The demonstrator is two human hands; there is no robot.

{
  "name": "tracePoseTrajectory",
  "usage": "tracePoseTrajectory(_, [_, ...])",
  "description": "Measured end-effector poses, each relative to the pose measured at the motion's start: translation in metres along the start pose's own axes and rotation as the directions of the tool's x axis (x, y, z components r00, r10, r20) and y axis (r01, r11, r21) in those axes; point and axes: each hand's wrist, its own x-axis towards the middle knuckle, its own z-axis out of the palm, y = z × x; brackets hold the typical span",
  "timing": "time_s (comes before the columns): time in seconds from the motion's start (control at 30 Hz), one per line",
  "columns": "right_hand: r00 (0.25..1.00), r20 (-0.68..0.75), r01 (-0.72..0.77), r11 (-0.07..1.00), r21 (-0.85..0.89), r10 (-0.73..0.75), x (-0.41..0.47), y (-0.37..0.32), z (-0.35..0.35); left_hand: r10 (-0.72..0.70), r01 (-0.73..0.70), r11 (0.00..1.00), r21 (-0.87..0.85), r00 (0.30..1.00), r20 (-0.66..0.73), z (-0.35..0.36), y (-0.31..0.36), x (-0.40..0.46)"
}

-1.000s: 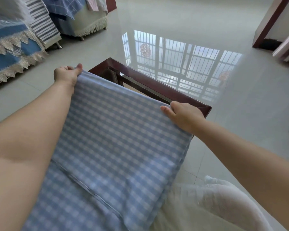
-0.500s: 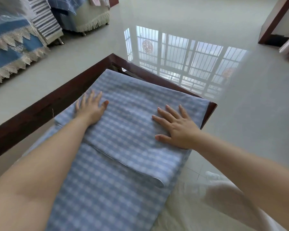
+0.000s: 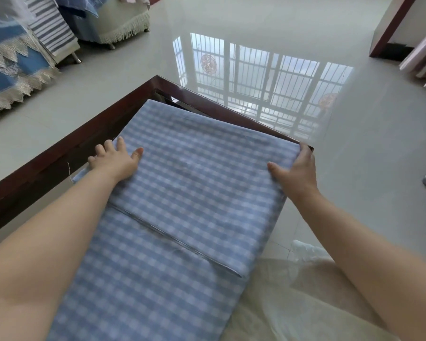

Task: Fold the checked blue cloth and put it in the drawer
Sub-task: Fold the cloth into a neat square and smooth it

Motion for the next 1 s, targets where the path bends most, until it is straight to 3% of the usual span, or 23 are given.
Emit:
tracePoseTrajectory(0.07, [0.987, -0.025, -0.138, 0.926, 0.352, 0.156, 0.004, -0.008, -0.005, -0.009, 0.006, 0.999, 0.04, 0.998, 0.058, -0.007, 0.002, 0.0])
tracePoseTrajectory(0.17, [0.926, 0.213, -0.373, 0.685, 0.626, 0.311, 0.018, -0.03, -0.022, -0.003, 0.001, 0.999, 0.045, 0.999, 0.054, -0.01, 0.008, -0.009])
tracePoseTrajectory(0.23, [0.854, 0.421, -0.516, 0.586, 0.624, 0.304, 0.022, -0.043, -0.028, 0.124, -0.124, 0.992, -0.006, 0.991, 0.046, -0.001, 0.023, -0.031])
tracePoseTrajectory(0.33, [0.79, 0.574, -0.554, 0.653, 0.517, 0.215, 0.015, -0.046, -0.026, 0.354, -0.345, 0.931, -0.115, 0.932, 0.072, 0.018, 0.056, -0.089])
tracePoseTrajectory(0.47, [0.795, 0.567, -0.555, 0.634, 0.539, 0.214, 0.015, -0.048, -0.026, 0.524, -0.515, 0.85, -0.114, 0.848, 0.076, 0.033, 0.076, -0.164])
tracePoseTrajectory(0.53, [0.816, 0.551, -0.52, 0.636, 0.57, 0.174, 0.025, -0.055, -0.032, 0.597, -0.587, 0.79, -0.175, 0.803, 0.002, 0.033, 0.072, -0.172])
tracePoseTrajectory(0.57, [0.822, 0.552, -0.5, 0.643, 0.58, 0.142, 0.032, -0.058, -0.035, 0.56, -0.56, 0.794, -0.234, 0.825, -0.073, 0.029, 0.066, -0.162])
tracePoseTrajectory(0.63, [0.83, 0.547, -0.468, 0.673, 0.573, 0.111, 0.043, -0.063, -0.043, 0.308, -0.383, 0.86, -0.337, 0.917, -0.255, 0.022, 0.043, -0.119])
tracePoseTrajectory(0.67, [0.832, 0.54, -0.463, 0.694, 0.55, 0.127, 0.046, -0.062, -0.045, 0.148, -0.244, 0.898, -0.367, 0.951, -0.271, 0.018, 0.025, -0.094])
tracePoseTrajectory(0.73, [0.85, 0.474, -0.477, 0.718, 0.506, 0.231, 0.048, -0.051, -0.043, -0.076, 0.013, 0.926, -0.378, 0.985, -0.153, 0.013, -0.011, -0.055])
tracePoseTrajectory(0.8, [0.897, 0.303, -0.435, 0.762, 0.48, 0.321, 0.047, -0.035, -0.035, -0.116, 0.084, 0.945, -0.315, 0.99, -0.085, 0.012, -0.031, -0.04])
tracePoseTrajectory(0.87, [0.943, 0.186, -0.327, 0.873, 0.362, 0.277, 0.033, -0.023, -0.025, -0.118, 0.062, 0.941, -0.333, 0.981, -0.152, 0.007, -0.038, -0.035])
tracePoseTrajectory(0.93, [0.965, 0.157, -0.244, 0.942, 0.23, 0.211, 0.014, -0.019, -0.02, -0.135, 0.059, 0.917, -0.394, 0.977, -0.167, -0.003, -0.037, -0.03])
tracePoseTrajectory(1.0, [0.966, 0.191, -0.202, 0.971, 0.127, 0.176, -0.001, -0.016, -0.018, -0.135, 0.103, 0.907, -0.409, 0.99, -0.05, -0.015, -0.038, -0.023])
